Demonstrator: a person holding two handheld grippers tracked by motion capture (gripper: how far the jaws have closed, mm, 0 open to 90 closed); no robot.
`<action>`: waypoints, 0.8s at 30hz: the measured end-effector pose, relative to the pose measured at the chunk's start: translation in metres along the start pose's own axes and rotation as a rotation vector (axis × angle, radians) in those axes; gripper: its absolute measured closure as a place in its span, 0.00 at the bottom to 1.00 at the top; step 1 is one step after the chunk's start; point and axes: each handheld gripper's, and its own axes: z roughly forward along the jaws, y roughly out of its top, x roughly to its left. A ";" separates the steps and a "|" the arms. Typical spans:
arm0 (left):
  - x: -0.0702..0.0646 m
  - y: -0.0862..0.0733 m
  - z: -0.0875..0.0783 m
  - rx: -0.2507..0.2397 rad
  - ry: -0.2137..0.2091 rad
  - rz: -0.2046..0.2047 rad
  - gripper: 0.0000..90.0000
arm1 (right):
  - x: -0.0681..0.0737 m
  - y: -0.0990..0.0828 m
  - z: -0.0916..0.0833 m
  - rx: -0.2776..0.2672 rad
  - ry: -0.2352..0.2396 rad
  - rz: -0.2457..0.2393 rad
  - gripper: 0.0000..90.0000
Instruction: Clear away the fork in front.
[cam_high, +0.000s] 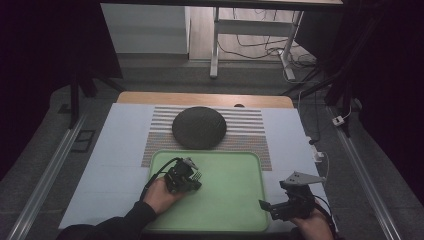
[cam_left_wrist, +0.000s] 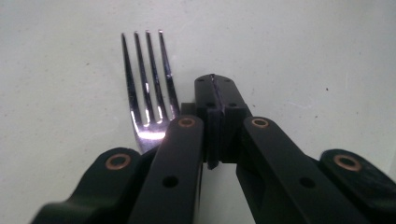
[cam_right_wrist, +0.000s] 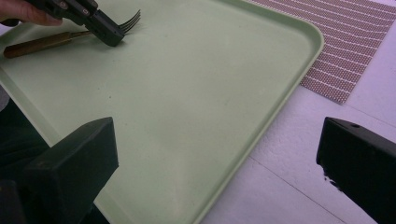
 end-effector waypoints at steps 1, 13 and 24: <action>0.002 -0.001 -0.001 -0.001 0.018 0.001 0.99 | 0.000 0.000 0.000 0.001 0.000 0.000 0.00; 0.037 -0.013 -0.019 -0.005 0.092 -0.104 0.99 | -0.001 0.000 0.000 0.001 0.005 0.005 0.00; 0.067 -0.028 -0.036 -0.008 0.131 -0.201 0.99 | 0.000 0.000 0.001 0.003 0.005 0.003 0.00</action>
